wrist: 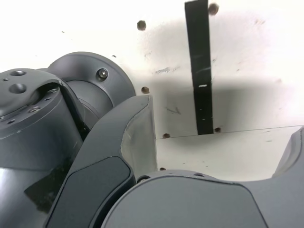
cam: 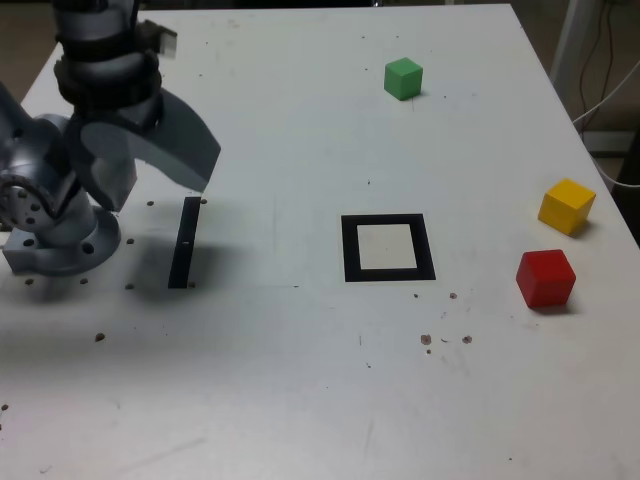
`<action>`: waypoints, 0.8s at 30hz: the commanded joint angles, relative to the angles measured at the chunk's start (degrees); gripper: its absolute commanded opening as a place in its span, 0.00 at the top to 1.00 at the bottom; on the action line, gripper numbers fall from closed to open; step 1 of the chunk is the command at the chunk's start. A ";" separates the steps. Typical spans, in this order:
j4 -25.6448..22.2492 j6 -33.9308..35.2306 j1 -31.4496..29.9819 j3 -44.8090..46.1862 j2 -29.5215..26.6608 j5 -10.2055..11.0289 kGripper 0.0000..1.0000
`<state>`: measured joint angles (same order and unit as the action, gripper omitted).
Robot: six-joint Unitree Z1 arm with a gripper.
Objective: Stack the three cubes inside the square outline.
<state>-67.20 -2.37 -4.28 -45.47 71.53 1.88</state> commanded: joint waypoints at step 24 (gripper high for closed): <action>-9.40 4.54 -7.34 -32.78 19.83 3.44 0.06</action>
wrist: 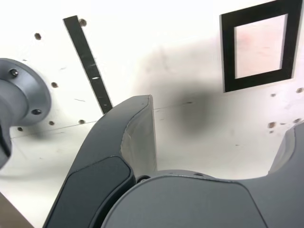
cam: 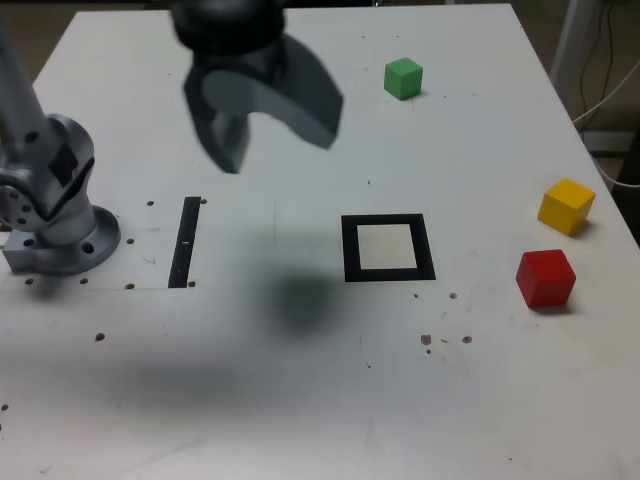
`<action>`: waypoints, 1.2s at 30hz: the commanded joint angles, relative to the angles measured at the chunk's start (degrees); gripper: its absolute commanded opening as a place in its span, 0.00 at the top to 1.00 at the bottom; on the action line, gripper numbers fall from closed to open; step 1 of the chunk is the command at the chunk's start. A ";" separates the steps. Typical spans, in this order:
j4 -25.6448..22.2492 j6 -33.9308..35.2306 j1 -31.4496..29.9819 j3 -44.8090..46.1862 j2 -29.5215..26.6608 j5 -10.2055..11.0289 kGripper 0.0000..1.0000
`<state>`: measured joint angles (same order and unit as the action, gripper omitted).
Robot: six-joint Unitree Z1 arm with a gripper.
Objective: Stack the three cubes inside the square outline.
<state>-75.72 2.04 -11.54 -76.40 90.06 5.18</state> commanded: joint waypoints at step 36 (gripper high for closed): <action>-15.07 -1.78 -3.21 -51.32 37.13 1.20 0.03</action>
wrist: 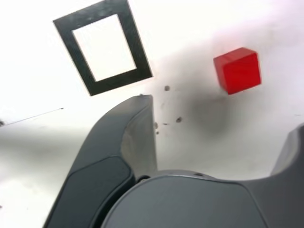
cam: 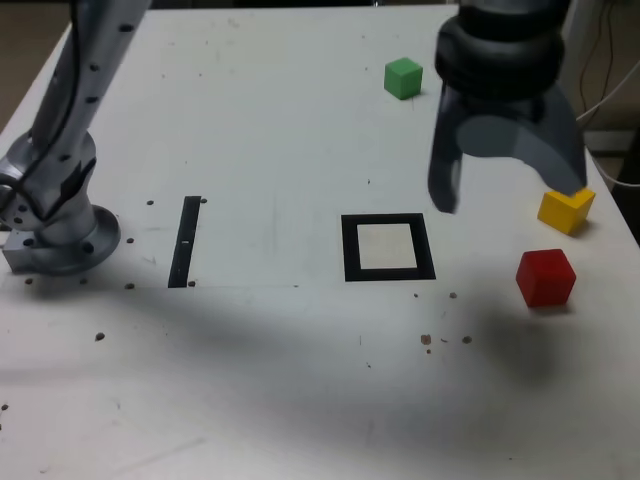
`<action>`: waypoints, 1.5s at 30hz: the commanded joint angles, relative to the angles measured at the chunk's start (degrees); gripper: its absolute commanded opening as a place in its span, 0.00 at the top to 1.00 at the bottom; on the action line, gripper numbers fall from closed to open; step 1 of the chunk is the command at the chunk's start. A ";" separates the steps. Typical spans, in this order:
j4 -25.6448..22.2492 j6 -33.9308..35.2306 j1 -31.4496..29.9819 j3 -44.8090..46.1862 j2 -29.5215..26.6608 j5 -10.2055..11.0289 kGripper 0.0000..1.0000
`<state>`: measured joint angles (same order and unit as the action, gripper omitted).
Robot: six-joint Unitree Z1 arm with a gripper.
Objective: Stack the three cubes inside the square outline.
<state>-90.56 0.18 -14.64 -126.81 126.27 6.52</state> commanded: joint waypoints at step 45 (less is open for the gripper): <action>3.26 -3.70 0.38 -11.06 19.13 -1.30 0.13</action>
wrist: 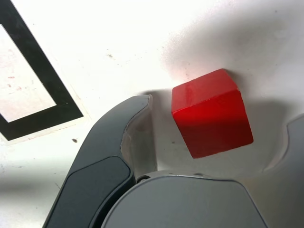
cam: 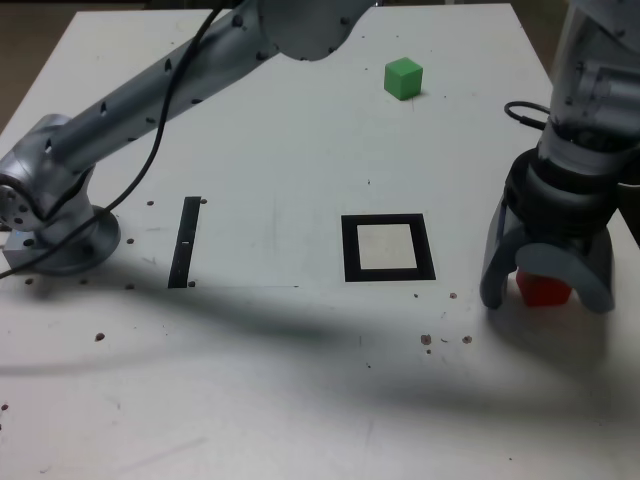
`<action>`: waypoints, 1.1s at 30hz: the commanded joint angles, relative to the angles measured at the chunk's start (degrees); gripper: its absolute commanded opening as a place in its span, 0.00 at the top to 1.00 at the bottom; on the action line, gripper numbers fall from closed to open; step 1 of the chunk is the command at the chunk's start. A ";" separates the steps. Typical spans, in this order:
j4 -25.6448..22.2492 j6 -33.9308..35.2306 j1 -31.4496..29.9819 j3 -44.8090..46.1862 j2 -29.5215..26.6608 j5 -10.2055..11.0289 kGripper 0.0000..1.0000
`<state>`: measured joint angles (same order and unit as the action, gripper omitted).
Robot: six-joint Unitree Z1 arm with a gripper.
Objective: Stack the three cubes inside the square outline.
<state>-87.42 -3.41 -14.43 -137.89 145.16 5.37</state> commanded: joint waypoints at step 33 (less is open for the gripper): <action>1.29 0.68 0.89 -0.63 0.41 -1.07 0.72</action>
<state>-86.12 -2.86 -13.64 -138.67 145.26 4.33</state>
